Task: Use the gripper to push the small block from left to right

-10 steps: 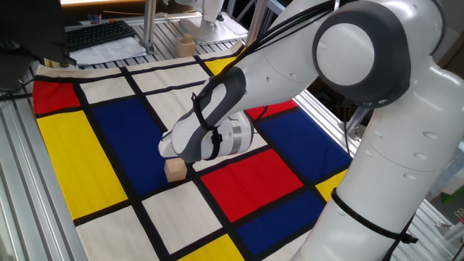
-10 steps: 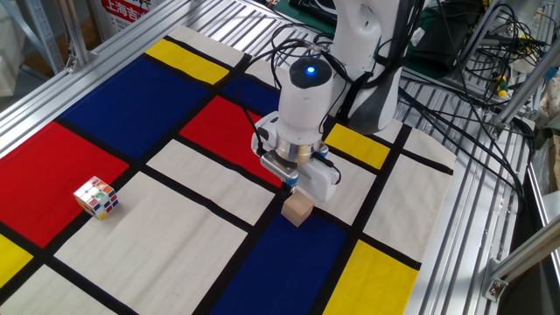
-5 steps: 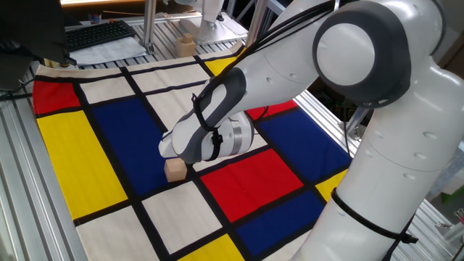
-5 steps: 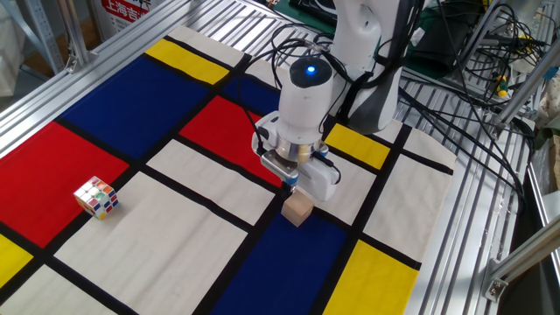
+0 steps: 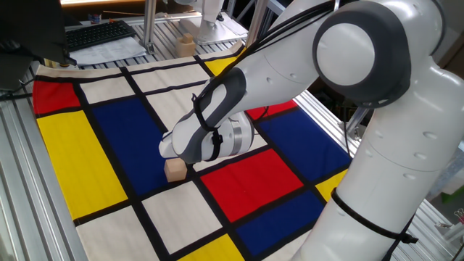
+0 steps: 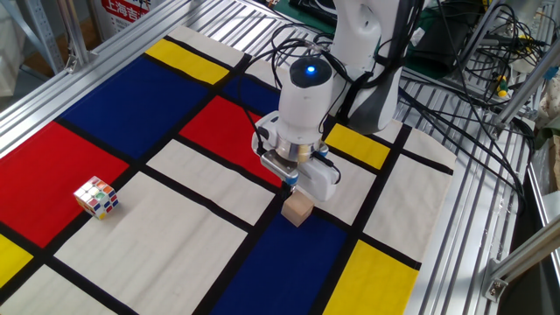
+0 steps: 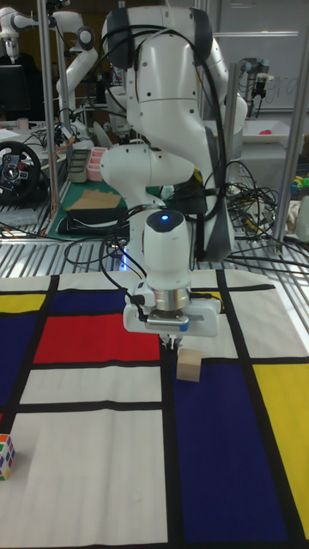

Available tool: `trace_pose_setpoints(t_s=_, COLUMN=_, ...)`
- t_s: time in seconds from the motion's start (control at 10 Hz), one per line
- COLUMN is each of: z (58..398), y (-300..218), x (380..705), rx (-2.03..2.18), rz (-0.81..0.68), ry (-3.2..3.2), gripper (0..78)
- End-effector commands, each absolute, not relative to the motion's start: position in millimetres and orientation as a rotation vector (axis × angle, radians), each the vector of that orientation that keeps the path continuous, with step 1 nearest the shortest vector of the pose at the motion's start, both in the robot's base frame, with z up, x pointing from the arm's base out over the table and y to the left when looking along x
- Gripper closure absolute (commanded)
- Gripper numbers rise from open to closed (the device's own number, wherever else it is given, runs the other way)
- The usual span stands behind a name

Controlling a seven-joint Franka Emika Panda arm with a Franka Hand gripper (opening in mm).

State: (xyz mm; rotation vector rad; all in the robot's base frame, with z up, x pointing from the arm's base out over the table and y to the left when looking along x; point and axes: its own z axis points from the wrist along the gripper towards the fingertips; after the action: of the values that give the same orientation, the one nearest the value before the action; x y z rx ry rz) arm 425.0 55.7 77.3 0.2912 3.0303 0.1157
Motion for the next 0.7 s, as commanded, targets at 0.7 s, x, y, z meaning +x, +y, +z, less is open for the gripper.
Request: trace_pose_setpoints(t_s=0.7, z=87.1, y=56.2, x=449.4, rx=0.018, rz=-0.020, ry=3.155, gripper=77.6)
